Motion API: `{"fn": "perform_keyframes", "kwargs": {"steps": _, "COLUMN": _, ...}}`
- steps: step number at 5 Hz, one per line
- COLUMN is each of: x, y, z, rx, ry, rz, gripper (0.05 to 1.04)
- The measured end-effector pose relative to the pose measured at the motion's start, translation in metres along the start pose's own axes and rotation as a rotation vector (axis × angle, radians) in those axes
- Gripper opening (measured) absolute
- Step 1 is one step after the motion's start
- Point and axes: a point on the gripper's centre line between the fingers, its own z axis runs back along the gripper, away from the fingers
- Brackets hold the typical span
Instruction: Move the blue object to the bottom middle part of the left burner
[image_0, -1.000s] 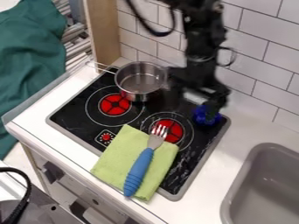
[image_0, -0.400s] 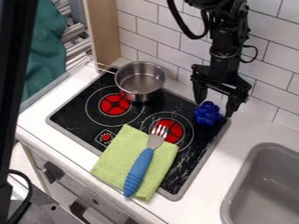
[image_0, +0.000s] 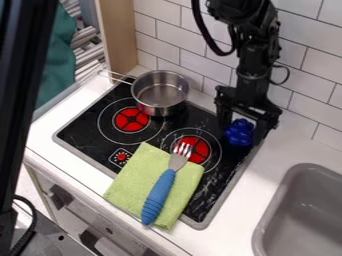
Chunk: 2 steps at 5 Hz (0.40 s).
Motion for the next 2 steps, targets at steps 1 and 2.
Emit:
{"fn": "perform_keyframes", "kwargs": {"steps": 1, "x": -0.0013, "y": 0.0007, "z": -0.0064, "rx": 0.001, "ry": 0.018, "rz": -0.001, "gripper": 0.94}}
{"fn": "perform_keyframes", "kwargs": {"steps": 2, "x": 0.0013, "y": 0.0015, "z": -0.0059, "rx": 0.01, "ry": 0.002, "rz": -0.018, "gripper": 0.788}}
